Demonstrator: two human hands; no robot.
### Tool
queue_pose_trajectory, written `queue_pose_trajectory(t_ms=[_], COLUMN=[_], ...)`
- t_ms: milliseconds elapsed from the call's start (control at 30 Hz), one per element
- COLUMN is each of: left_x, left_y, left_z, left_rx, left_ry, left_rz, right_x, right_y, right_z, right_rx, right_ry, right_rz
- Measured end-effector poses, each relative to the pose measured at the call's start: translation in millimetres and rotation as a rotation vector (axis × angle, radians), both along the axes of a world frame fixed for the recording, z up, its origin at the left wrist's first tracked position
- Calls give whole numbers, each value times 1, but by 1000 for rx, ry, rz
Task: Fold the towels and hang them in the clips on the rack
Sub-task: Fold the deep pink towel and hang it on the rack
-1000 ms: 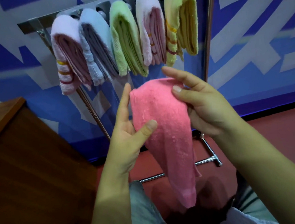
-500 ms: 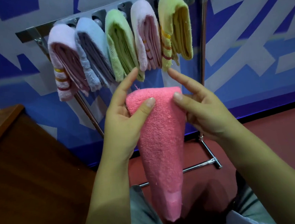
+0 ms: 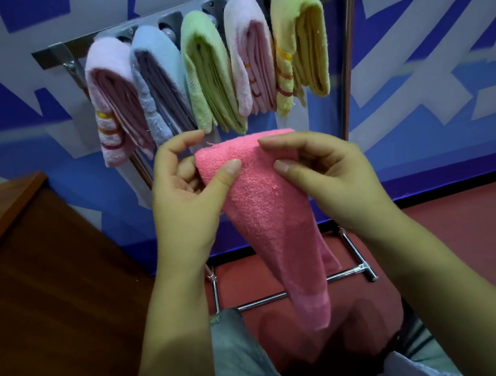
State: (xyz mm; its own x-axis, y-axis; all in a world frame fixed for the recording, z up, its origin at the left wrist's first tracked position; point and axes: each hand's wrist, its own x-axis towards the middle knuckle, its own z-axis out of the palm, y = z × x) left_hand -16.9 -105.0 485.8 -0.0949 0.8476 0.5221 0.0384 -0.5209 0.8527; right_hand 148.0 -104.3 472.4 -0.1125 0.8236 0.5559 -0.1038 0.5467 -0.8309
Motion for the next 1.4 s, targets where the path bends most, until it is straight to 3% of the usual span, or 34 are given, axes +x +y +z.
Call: queue_pose_trajectory(t_ms=[200,400,867,933,1067,1400], left_x=[8,10,24,25,28,38], left_y=[3,8,11,11,14,19], left_z=[2,13,18,21,28,40], left_rx=[41,44,138,149,175,198], left_ry=[-62,-158,-230,-231,-196,-147], left_rz=[52,-6,-12,-17,-56,-110], right_x=[6,10,17,20,20,15], right_y=[-1,-3,8,7,3,-2], right_z=[3,2,-6,-5,4,16], right_rx=[66,122,333,253,90,127], right_ry=[-78,-196,-307,-293,-153,-176], right_rz=[-39,82,-339,-270,110,8])
